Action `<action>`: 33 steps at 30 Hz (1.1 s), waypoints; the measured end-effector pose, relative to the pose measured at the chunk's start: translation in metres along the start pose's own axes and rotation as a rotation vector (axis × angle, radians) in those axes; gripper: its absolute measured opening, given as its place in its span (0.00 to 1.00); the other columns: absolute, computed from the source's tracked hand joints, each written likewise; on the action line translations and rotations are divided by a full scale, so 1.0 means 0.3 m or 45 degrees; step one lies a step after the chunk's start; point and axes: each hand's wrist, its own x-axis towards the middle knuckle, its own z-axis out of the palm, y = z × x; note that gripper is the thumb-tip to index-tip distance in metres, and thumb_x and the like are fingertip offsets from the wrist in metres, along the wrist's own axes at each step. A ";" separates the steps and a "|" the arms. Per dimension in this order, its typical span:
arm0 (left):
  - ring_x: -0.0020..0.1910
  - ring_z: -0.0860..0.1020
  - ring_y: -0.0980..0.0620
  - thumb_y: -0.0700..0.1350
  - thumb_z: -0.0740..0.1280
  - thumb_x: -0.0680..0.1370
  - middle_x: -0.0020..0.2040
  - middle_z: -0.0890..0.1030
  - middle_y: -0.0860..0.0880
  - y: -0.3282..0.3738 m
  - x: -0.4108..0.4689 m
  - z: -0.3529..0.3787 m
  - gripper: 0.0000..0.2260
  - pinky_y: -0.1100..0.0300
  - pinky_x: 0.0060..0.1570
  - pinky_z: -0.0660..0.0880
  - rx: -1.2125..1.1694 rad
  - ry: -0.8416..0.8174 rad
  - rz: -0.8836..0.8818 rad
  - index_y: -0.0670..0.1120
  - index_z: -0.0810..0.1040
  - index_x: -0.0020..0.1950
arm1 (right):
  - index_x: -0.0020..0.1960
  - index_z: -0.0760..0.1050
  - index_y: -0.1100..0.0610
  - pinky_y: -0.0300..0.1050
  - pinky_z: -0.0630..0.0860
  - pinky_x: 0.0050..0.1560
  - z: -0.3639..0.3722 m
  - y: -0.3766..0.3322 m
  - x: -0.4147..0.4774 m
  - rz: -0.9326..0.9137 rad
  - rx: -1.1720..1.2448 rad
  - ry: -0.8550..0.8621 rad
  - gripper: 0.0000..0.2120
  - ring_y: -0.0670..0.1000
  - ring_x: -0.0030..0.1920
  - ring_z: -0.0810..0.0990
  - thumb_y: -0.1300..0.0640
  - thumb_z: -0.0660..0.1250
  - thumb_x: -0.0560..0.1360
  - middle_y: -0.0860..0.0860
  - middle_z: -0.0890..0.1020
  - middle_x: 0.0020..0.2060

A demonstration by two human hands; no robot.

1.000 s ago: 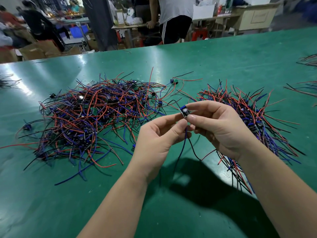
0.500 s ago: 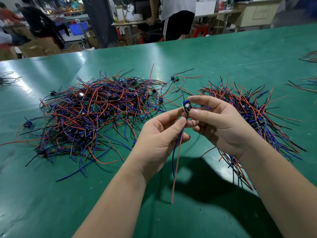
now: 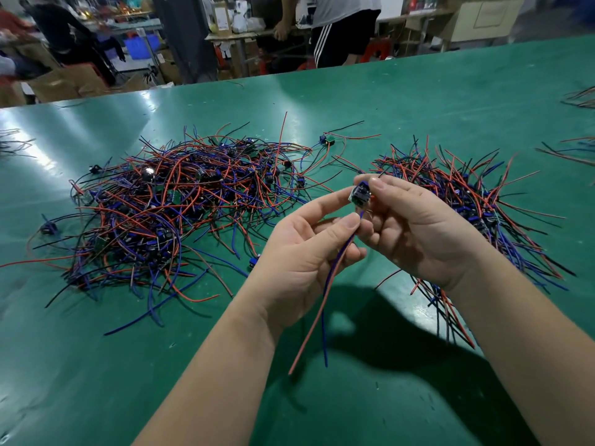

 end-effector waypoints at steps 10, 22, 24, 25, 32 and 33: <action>0.27 0.76 0.58 0.39 0.70 0.67 0.32 0.81 0.49 0.025 -0.013 -0.003 0.17 0.70 0.32 0.75 0.141 0.013 -0.021 0.47 0.78 0.55 | 0.32 0.81 0.56 0.34 0.74 0.32 0.004 -0.012 -0.012 -0.136 -0.140 0.092 0.04 0.44 0.26 0.75 0.59 0.69 0.64 0.50 0.79 0.28; 0.29 0.78 0.54 0.39 0.73 0.64 0.29 0.77 0.48 0.013 -0.014 -0.020 0.14 0.65 0.31 0.76 0.336 0.047 -0.040 0.45 0.80 0.49 | 0.33 0.82 0.56 0.33 0.75 0.32 -0.022 -0.016 -0.010 -0.210 -0.433 0.020 0.03 0.45 0.26 0.76 0.58 0.72 0.60 0.51 0.80 0.28; 0.29 0.78 0.53 0.43 0.73 0.64 0.31 0.80 0.48 0.012 -0.014 -0.022 0.08 0.63 0.34 0.77 0.356 0.067 -0.055 0.44 0.84 0.42 | 0.35 0.82 0.58 0.35 0.75 0.33 -0.028 -0.011 -0.010 -0.228 -0.575 -0.038 0.04 0.47 0.29 0.77 0.58 0.73 0.61 0.52 0.81 0.30; 0.31 0.79 0.52 0.46 0.73 0.65 0.32 0.81 0.48 0.011 -0.014 -0.021 0.07 0.62 0.35 0.78 0.367 0.081 -0.071 0.45 0.85 0.40 | 0.36 0.81 0.58 0.36 0.75 0.34 -0.029 -0.011 -0.013 -0.224 -0.659 -0.085 0.05 0.49 0.31 0.77 0.58 0.74 0.62 0.54 0.81 0.31; 0.30 0.82 0.53 0.45 0.72 0.64 0.36 0.84 0.45 0.025 0.000 -0.017 0.09 0.62 0.30 0.78 0.185 0.315 -0.103 0.43 0.80 0.41 | 0.58 0.69 0.54 0.37 0.75 0.33 -0.014 -0.025 -0.015 -0.259 -0.444 0.059 0.25 0.49 0.30 0.80 0.60 0.71 0.63 0.55 0.83 0.33; 0.30 0.82 0.53 0.45 0.71 0.64 0.35 0.84 0.45 0.027 0.003 -0.016 0.09 0.63 0.29 0.78 0.121 0.348 -0.090 0.43 0.80 0.41 | 0.56 0.67 0.54 0.36 0.75 0.32 -0.012 -0.028 -0.014 -0.278 -0.351 0.092 0.23 0.49 0.30 0.81 0.61 0.70 0.64 0.56 0.84 0.34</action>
